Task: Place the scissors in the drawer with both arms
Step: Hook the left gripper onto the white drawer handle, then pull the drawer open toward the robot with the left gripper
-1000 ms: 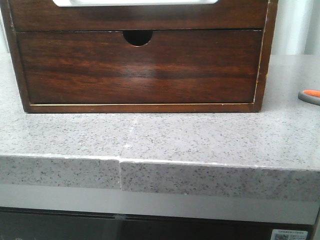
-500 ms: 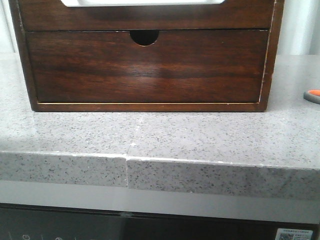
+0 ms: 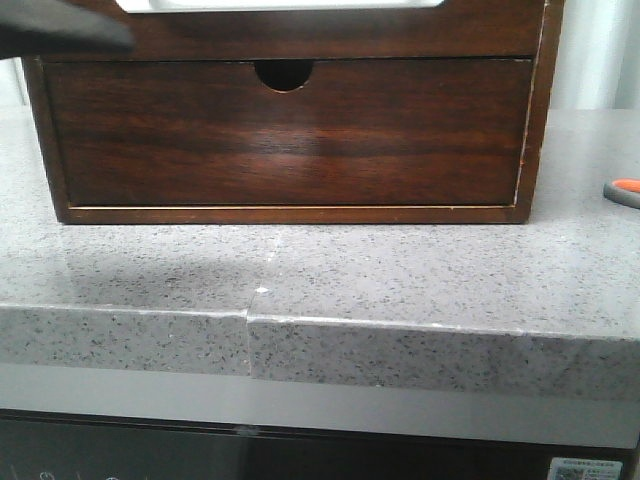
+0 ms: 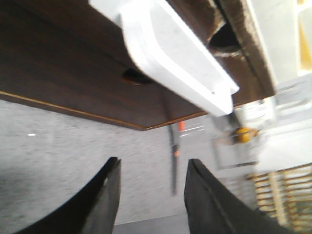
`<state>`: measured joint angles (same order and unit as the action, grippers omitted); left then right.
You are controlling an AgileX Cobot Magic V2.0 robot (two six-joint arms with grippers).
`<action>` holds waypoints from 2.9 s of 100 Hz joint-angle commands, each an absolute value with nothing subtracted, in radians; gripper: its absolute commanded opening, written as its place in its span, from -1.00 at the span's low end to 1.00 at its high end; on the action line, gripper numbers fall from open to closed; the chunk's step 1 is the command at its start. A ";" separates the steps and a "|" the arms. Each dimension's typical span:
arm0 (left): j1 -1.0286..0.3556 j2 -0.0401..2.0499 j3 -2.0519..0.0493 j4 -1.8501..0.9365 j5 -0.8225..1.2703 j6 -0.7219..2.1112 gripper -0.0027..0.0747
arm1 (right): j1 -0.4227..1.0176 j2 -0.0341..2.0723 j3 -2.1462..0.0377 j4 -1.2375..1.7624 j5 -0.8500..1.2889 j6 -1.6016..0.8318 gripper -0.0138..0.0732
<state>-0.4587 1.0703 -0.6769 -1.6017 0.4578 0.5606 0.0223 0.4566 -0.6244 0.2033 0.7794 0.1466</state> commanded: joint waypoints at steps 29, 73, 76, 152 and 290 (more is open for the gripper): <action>-0.483 1.126 -0.795 -1.856 0.441 0.650 -0.19 | 0.018 0.471 -0.659 0.194 0.727 0.153 0.08; -0.483 1.245 -0.834 -1.856 0.412 0.465 -0.19 | 0.018 0.471 -0.659 0.194 0.734 0.153 0.08; -0.483 1.252 -0.834 -1.856 0.412 0.465 -0.19 | 0.018 0.471 -0.659 0.194 0.737 0.153 0.08; -0.483 1.254 -0.860 -1.856 0.418 0.465 -0.37 | 0.018 0.471 -0.659 0.192 0.747 0.153 0.08; -0.582 1.094 -0.756 -1.856 0.376 0.461 -0.98 | 0.018 0.471 -0.657 0.192 0.779 0.153 0.08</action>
